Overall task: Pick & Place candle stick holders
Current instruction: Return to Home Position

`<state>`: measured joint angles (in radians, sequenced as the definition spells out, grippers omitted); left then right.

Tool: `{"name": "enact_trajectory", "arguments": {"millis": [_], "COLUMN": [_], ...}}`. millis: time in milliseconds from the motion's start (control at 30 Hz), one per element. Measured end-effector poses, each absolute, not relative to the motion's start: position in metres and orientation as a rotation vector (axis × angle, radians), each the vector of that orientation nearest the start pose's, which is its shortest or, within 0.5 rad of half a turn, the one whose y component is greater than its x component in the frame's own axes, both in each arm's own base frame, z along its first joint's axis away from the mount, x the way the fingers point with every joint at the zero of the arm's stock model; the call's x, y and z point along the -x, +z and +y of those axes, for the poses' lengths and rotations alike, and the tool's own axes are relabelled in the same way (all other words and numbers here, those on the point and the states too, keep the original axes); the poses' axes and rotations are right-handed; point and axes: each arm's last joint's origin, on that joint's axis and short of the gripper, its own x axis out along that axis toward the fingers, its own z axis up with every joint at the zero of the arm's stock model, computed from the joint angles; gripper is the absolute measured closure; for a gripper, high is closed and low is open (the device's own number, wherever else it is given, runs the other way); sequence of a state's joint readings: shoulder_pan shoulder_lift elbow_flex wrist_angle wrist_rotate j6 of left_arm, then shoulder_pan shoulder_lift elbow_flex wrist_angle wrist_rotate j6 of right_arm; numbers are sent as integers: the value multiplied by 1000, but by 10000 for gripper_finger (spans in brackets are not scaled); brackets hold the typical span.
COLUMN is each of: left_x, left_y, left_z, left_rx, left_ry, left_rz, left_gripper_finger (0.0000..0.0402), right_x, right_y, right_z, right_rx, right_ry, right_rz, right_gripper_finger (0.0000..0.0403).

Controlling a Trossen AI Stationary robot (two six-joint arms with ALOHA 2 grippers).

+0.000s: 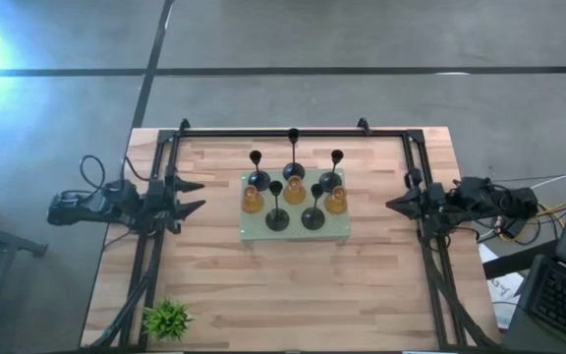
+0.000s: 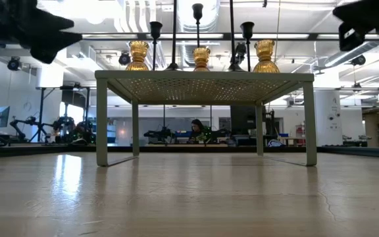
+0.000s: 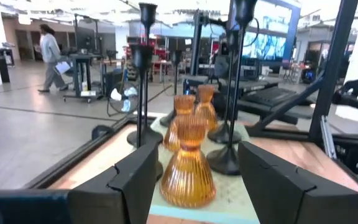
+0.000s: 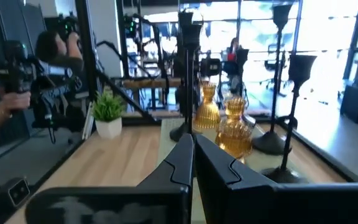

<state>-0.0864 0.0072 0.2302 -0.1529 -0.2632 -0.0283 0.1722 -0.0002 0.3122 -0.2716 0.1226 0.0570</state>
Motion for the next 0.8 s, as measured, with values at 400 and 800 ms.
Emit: {"name": "enact_trajectory", "arguments": {"millis": [400, 800], "left_x": [-87, -91], "left_y": [195, 183], "left_z": [2, -2], "left_rx": [53, 72], "left_ry": [229, 111], "left_rz": [-1, 23], "left_gripper_finger": [177, 177], "right_x": [-81, -85], "right_y": [206, 194], "right_z": [9, 11], "right_rx": [-41, -35], "right_ry": [-15, 47], "right_rz": [39, 67], "right_gripper_finger": [394, 394]}}
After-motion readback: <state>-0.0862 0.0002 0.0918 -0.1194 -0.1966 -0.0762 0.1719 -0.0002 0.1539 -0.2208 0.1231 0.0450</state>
